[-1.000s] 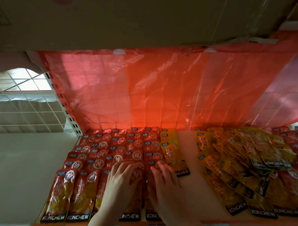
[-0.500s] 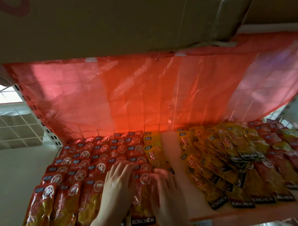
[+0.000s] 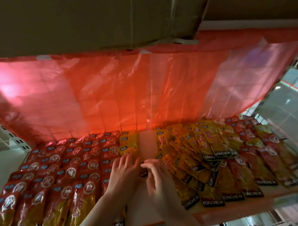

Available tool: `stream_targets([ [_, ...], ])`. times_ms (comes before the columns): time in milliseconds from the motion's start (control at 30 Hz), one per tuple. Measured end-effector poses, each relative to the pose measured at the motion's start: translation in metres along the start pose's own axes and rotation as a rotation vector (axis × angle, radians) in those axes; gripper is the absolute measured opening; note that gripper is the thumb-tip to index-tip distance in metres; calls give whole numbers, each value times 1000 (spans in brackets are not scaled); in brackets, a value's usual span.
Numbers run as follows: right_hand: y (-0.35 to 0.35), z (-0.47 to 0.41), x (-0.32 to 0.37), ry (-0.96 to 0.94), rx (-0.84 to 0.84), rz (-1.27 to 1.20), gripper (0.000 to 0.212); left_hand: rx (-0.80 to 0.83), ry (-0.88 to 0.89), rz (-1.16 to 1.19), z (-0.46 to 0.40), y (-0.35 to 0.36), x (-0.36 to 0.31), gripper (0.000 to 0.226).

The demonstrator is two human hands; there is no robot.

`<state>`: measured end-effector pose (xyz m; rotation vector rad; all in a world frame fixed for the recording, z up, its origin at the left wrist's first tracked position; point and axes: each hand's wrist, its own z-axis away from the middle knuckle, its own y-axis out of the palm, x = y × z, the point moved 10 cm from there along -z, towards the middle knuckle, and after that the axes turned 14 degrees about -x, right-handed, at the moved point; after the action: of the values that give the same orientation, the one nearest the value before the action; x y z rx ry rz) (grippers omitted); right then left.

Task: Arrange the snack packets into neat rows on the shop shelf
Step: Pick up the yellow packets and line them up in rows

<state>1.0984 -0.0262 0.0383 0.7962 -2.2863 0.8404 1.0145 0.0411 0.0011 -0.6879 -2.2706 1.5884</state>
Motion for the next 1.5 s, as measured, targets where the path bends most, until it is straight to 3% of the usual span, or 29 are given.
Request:
stream_targets([
  [333, 15, -11, -13, 41, 13, -4, 29, -52, -6, -46, 1, -18, 1, 58],
  [567, -34, -35, -6, -20, 23, 29, 25, -33, -42, 19, 5, -25, -15, 48],
  [700, -79, -51, -30, -66, -4, 202, 17, -47, -43, 171, -5, -39, -52, 38],
  [867, -108, -52, -86, 1, 54, 472, 24, -19, -68, 364, -19, -37, -94, 37],
  [1033, -104, -38, -102, -30, 132, 538, 35, 60, -264, 558, -34, -7, -100, 23],
  [1167, -98, -29, -108, -28, 153, 593, 35, 196, -459, 533, -37, 23, -94, 25],
  [1367, -102, -22, -115, -16, 124, 591, 30, 171, -595, 689, -44, 28, -105, 20],
  [1500, -104, -28, -113, 3, 129, 519, 42, 95, -690, 805, -42, 22, -102, 13],
])
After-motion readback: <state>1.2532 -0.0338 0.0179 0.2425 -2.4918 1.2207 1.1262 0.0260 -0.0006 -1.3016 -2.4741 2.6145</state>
